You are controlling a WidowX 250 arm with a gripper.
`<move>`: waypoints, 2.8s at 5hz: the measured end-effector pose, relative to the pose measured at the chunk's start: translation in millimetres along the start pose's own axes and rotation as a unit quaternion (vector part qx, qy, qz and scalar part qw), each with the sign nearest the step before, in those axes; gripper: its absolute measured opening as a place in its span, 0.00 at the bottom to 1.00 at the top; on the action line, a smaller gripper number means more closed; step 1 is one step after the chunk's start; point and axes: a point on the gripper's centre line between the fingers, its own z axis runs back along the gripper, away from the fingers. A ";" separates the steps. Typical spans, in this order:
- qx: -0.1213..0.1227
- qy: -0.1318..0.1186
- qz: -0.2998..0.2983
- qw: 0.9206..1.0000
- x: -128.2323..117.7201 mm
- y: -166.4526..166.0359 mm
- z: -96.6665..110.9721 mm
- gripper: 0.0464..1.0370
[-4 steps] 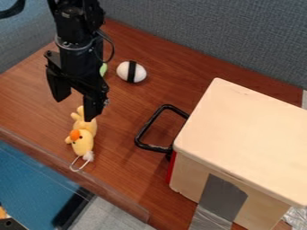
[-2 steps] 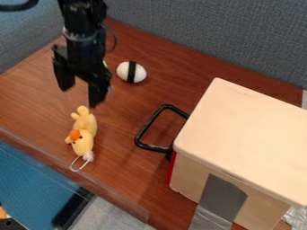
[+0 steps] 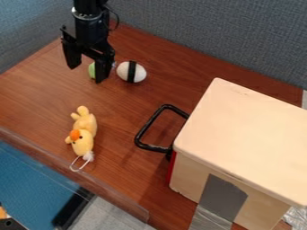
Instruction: Move the green object to bottom left of the table
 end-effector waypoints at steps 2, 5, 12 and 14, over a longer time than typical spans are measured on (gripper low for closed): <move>0.023 0.011 0.001 1.000 29.3 16.7 -16.6 0.96; 0.018 0.023 0.005 1.000 42.2 5.1 -47.8 0.92; 0.007 0.030 0.072 0.997 -85.7 52.4 -9.5 0.58; -0.020 0.053 0.095 0.994 -115.9 69.6 -45.3 0.58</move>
